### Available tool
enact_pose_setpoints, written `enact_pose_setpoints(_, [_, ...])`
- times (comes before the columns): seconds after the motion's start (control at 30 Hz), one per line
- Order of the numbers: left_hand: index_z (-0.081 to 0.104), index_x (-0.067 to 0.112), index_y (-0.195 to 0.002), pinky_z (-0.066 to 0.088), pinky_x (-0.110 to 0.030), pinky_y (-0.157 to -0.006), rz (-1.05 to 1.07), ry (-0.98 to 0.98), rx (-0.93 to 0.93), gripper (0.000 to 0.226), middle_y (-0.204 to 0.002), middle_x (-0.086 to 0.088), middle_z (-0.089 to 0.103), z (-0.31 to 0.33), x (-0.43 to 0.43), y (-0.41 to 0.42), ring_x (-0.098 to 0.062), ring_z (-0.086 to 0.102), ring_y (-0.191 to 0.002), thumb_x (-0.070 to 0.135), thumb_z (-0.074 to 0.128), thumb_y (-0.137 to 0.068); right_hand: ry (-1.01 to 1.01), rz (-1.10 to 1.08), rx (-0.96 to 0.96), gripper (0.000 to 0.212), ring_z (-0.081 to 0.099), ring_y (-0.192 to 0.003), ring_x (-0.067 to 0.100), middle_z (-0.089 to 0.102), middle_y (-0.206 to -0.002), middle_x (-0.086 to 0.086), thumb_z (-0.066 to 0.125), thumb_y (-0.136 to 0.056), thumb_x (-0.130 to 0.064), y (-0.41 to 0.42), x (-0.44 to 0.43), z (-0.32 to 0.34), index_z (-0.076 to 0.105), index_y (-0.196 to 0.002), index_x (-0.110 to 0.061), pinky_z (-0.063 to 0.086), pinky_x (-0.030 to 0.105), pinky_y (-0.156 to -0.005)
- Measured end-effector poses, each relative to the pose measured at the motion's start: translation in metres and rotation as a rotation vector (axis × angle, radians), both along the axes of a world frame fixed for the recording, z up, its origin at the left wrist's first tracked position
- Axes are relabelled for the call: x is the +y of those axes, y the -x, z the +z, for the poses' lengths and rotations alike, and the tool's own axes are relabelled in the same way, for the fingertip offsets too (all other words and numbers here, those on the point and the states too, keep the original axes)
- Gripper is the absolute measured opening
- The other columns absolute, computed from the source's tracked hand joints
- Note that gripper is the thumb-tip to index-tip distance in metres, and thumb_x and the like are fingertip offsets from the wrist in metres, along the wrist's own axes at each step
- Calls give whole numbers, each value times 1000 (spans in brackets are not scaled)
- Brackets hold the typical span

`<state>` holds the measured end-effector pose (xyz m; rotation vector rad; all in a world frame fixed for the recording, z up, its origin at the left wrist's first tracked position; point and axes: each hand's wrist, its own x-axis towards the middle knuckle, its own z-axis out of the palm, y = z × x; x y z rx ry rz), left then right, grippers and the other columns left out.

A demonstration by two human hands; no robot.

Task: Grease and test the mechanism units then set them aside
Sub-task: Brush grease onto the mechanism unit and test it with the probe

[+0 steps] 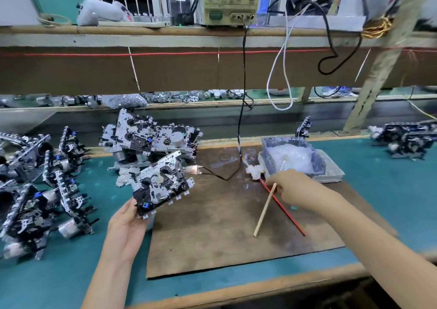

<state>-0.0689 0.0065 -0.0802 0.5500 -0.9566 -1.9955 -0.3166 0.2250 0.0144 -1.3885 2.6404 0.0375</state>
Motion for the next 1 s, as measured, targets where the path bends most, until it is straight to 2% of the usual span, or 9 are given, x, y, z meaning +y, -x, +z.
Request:
enact_pose_setpoints(0.1, [77,9,-77,55,-23,-71,-3,-3,-9,51,-92,-2,73,-1,-1,0,-10,69,-80,3,31,-99,-19,9,-105,45,53,-113,25,57,-124,6,41,-88,0,-2,0,-7,58,-124,-20,43,32,-94])
enact_pose_setpoints(0.3, [76,13,-66,53,-13,-63,-10,60,-20,60,-76,4,71,-1,0,0,-4,64,-65,1,27,-99,341,-134,-42,32,57,-88,28,63,-102,13,44,-89,-3,-2,2,2,64,-111,-15,43,28,-72])
enact_pose_setpoints(0.4, [76,12,-71,54,-18,-67,-19,53,-24,55,-83,3,72,-3,-1,1,-6,67,-72,2,29,-99,413,-213,20,28,47,-75,27,64,-94,17,41,-89,-5,0,1,10,62,-107,-7,34,28,-62])
enact_pose_setpoints(0.6, [75,10,-71,54,-19,-66,-8,31,-36,52,-82,2,72,-2,0,1,-7,66,-71,0,31,-97,464,-256,157,27,44,-74,29,52,-77,14,38,-96,-14,-2,-3,17,44,-70,-8,24,31,-57])
enact_pose_setpoints(0.7, [69,8,-77,53,-18,-60,3,20,-46,46,-74,1,70,1,1,2,-7,64,-63,-1,30,-98,808,-72,158,24,55,-77,33,64,-79,17,48,-94,-11,-16,-6,27,63,-80,2,38,33,-64])
enact_pose_setpoints(0.77, [72,9,-71,53,-17,-59,9,31,-62,51,-71,2,70,2,2,2,-6,64,-60,-2,30,-98,1100,79,45,16,59,-67,26,67,-71,14,57,-90,-5,-31,-12,35,70,-86,4,42,32,-61])
enact_pose_setpoints(0.83, [75,11,-64,53,-17,-59,18,45,-71,56,-71,3,71,5,4,2,-6,65,-61,-2,31,-97,1242,136,-270,12,58,-61,12,66,-68,0,60,-88,-7,-48,-20,41,72,-88,-3,48,32,-61])
enact_pose_setpoints(0.9, [76,13,-64,54,-17,-59,22,51,-78,57,-72,3,71,7,6,1,-6,65,-63,-3,32,-97,1256,185,-595,10,58,-58,6,65,-64,-10,60,-87,-15,-65,-29,45,70,-86,-17,50,24,-57])
enact_pose_setpoints(1.0, [75,10,-67,54,-18,-58,24,50,-93,53,-71,2,71,8,6,0,-6,65,-63,-4,32,-96,1174,323,-748,17,58,-55,4,65,-63,-9,57,-89,-9,-84,-43,44,67,-83,-22,46,15,-53])
